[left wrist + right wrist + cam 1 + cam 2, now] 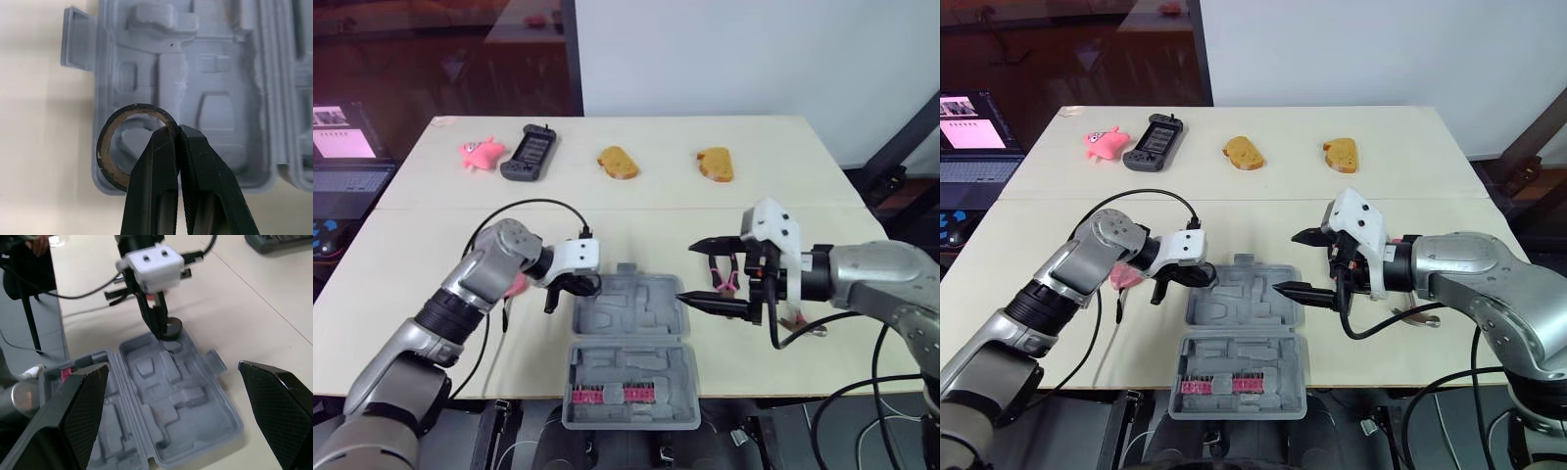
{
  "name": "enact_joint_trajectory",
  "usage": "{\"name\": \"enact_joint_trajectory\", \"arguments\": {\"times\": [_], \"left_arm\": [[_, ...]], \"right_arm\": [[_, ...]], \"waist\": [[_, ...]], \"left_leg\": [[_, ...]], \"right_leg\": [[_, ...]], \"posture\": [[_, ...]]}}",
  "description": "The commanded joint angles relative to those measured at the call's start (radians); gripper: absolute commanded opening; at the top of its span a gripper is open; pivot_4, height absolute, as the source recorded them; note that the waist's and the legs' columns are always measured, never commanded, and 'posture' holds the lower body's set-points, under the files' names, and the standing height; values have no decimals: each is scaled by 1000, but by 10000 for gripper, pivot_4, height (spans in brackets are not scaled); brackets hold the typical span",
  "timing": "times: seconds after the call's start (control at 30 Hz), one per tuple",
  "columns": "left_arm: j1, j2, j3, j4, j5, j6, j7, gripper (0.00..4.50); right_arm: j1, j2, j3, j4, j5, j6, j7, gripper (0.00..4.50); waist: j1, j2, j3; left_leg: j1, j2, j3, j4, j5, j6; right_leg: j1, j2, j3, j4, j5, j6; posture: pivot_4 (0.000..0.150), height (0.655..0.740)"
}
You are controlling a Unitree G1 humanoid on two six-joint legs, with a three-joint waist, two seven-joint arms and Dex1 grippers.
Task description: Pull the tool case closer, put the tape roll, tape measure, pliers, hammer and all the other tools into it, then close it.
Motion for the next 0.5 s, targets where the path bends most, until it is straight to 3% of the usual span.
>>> {"name": "enact_joint_trajectory", "arguments": {"times": [0.03,0.5], "left_arm": [[-15,-16,-14,32,19,-44,8,1098],[-8,-31,-11,112,52,-96,27,1098]], "right_arm": [[-19,-8,-31,-18,22,-7,-13,45000],[-24,-19,-33,-8,54,-16,-31,45000]], "waist": [[0,0,0],[-2,0,0]], "left_leg": [[0,0,0,0,0,0],[0,0,0,0,0,0]], "right_leg": [[0,0,0,0,0,0],[0,0,0,0,0,0]], "posture": [[1500,7188],[1500,7188]]}}
